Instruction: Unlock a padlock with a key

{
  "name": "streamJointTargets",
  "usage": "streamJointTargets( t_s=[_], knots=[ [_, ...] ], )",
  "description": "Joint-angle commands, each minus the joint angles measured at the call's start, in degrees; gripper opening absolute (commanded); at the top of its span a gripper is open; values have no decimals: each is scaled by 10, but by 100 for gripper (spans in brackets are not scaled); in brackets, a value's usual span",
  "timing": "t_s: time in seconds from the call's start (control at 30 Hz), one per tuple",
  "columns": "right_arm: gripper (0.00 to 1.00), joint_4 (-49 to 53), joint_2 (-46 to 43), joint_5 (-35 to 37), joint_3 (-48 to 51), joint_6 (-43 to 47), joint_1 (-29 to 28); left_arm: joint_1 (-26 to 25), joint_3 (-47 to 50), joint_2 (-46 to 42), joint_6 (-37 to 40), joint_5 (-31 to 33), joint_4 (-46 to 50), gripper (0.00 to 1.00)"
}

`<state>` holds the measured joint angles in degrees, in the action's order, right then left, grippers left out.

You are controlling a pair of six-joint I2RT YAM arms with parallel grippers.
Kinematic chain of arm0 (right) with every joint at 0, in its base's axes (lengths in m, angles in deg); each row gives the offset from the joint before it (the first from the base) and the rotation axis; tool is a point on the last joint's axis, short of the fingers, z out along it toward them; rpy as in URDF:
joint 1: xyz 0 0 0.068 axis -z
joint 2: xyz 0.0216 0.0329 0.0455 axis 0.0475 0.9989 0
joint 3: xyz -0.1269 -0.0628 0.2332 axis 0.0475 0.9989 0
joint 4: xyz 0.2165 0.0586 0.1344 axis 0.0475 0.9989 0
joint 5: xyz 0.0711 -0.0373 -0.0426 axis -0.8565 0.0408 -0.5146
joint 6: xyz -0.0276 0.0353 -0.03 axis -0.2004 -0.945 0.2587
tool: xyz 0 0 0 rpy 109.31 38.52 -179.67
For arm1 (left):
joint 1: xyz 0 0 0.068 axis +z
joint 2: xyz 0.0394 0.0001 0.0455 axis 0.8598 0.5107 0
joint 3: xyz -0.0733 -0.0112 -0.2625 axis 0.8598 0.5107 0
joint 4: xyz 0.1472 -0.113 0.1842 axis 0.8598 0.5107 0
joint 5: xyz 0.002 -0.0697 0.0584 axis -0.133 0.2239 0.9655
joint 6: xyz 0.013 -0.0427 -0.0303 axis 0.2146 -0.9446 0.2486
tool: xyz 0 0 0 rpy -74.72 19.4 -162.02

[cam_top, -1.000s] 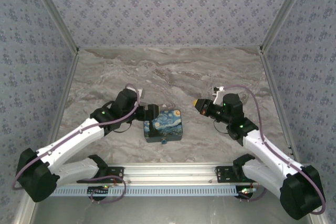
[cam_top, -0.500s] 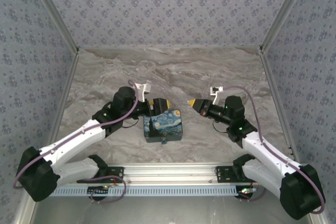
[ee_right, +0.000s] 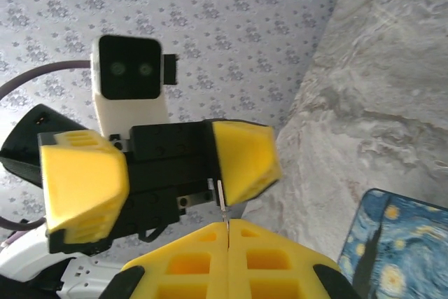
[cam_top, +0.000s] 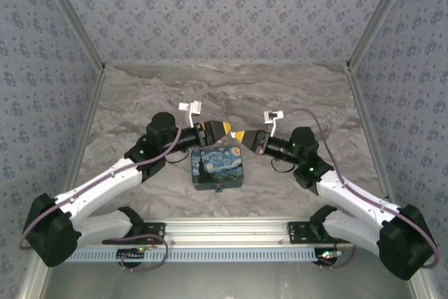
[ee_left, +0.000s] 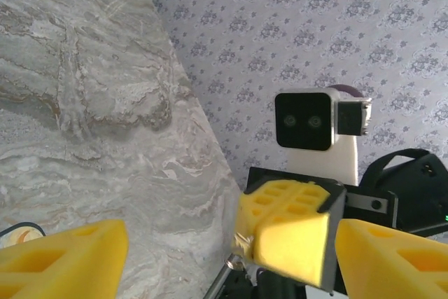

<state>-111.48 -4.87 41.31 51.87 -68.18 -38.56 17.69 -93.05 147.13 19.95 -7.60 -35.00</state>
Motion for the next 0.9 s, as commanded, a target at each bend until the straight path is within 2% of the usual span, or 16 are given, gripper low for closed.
streamJointTargets(
  t_s=[0.0,0.13,0.37,0.73,0.8,0.87],
  knots=[
    [0,-40,18,20,-25,-6,-15,-8,-23,8,-12,-16,-39,74],
    [0,-54,36,27,-30,-14,-19,-11,-23,9,-12,-12,-42,66],
    [0,-59,47,36,-31,-21,-22,-12,-24,8,-12,-7,-38,40],
    [0,-74,64,31,-33,-31,-22,-11,-26,-1,-4,8,-15,7],
    [7,-75,61,24,-30,-24,-18,-12,-26,-5,-1,13,-6,1],
    [14,-80,56,18,-24,-17,-12,-12,-25,-10,2,18,0,0]
  ],
)
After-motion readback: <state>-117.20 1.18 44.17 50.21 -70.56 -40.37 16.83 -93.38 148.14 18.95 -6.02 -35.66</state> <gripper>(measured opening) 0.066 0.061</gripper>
